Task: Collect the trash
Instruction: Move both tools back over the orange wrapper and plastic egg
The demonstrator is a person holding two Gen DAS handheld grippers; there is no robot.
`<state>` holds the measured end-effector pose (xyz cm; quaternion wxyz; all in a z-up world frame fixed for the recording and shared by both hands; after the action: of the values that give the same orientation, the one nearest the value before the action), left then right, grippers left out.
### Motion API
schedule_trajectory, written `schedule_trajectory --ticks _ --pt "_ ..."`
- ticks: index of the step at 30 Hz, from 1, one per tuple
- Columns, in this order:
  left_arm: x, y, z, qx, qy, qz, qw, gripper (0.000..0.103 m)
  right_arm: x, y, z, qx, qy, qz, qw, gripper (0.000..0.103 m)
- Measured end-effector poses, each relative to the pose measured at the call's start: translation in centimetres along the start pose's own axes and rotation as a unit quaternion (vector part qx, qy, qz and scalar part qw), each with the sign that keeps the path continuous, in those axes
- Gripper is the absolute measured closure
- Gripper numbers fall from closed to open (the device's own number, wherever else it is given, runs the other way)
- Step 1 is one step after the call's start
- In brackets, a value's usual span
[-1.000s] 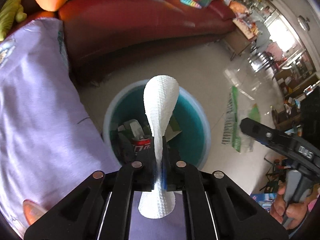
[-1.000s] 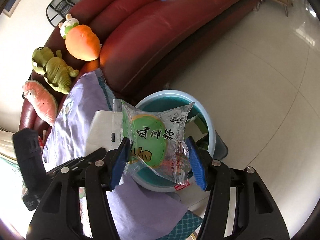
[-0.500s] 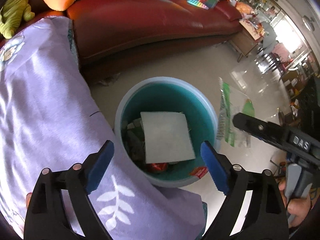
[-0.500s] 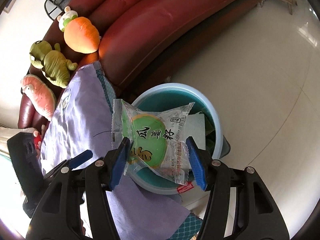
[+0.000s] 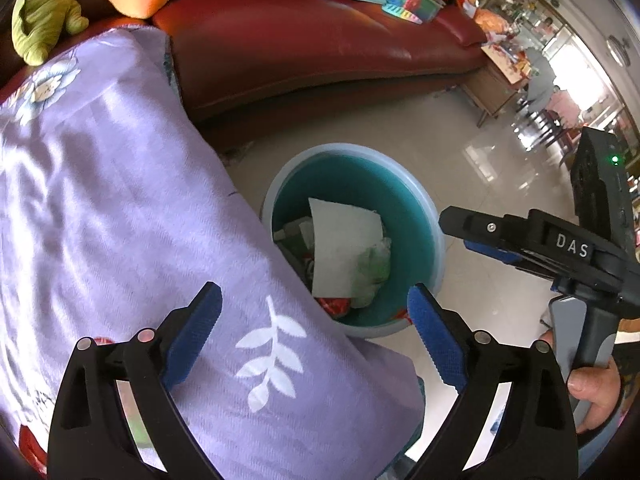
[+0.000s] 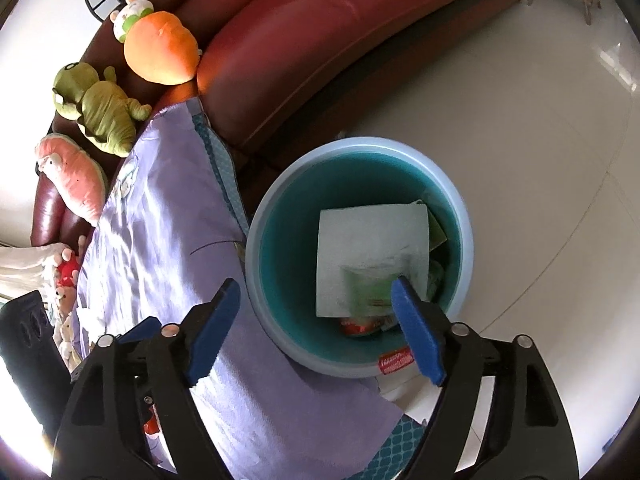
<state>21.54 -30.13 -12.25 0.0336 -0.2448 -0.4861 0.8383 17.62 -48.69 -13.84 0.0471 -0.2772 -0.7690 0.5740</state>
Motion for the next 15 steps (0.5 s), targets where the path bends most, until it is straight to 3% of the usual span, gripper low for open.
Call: schedule_trajectory --ticks 15 --pt "4.4 -7.2 -2.0 -0.005 -0.009 0.034 0.9994 0.009 4.1 -3.6 -4.5 0.001 -0.029 0.009 1.0 0.026"
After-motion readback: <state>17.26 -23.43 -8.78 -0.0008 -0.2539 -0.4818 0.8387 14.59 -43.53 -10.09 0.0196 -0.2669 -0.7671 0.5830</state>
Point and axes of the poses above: each gripper's, at about its wrist camera, not at the fingertips, and y roughly the way its jaws point, z to its right, x to its underside, the point moved 7 cm from there along y, roughly the way its jaws point, and after that the axes turned 9 degrees about x, right-handed, at the moved point
